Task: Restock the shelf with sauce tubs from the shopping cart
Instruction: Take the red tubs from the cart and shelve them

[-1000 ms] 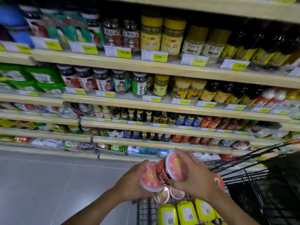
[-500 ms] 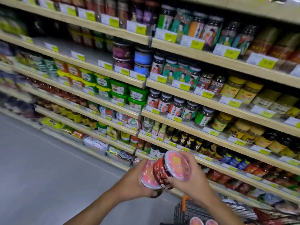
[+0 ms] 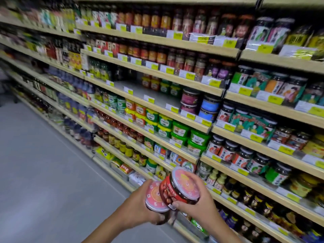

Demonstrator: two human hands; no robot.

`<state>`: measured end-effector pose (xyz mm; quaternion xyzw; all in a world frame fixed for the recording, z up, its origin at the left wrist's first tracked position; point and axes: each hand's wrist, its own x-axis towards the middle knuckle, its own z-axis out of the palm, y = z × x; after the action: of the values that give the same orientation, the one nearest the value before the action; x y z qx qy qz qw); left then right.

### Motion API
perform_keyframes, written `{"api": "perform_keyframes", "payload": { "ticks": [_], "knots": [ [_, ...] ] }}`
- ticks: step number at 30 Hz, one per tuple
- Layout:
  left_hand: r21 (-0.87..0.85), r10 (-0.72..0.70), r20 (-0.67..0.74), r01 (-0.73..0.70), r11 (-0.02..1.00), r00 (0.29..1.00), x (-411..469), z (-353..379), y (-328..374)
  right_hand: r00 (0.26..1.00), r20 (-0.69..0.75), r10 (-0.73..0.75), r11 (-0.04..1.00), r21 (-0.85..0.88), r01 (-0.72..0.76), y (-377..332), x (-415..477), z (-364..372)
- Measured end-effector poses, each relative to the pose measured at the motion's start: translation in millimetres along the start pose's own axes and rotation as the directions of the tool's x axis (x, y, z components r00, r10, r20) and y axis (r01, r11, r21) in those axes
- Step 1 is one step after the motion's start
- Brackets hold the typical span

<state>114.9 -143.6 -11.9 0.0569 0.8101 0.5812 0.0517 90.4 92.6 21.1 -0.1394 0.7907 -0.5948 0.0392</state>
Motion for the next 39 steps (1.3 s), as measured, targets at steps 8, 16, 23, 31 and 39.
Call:
{"api": "perform_keyframes", "payload": {
  "ticks": [8, 16, 23, 31, 39],
  "knots": [
    [0.024, -0.001, -0.161, 0.005, 1.0, 0.987, 27, -57, -2, 1.0, -0.022, -0.015, 0.994, 0.105, 0.017, -17, 68, 32],
    [0.048, -0.008, -0.228, 0.02, 0.999, 0.974, 92, -114, -1, 0.999, -0.025, -0.036, 0.979, 0.201, 0.041, -22, 171, 37],
    [0.115, 0.002, -0.238, 0.026, 0.993, 0.971, 190, -162, 2, 0.998, -0.066, -0.005, 0.97, 0.24, 0.02, -23, 279, 31],
    [0.155, 0.051, -0.238, -0.013, 0.988, 0.97, 283, -192, 10, 0.995, -0.095, -0.026, 0.976, 0.214, 0.046, -19, 369, 17],
    [0.167, 0.106, -0.166, -0.078, 0.983, 0.98, 350, -205, 14, 0.983, -0.183, -0.02, 0.985, 0.165, 0.051, -15, 415, 16]
  ]
}}
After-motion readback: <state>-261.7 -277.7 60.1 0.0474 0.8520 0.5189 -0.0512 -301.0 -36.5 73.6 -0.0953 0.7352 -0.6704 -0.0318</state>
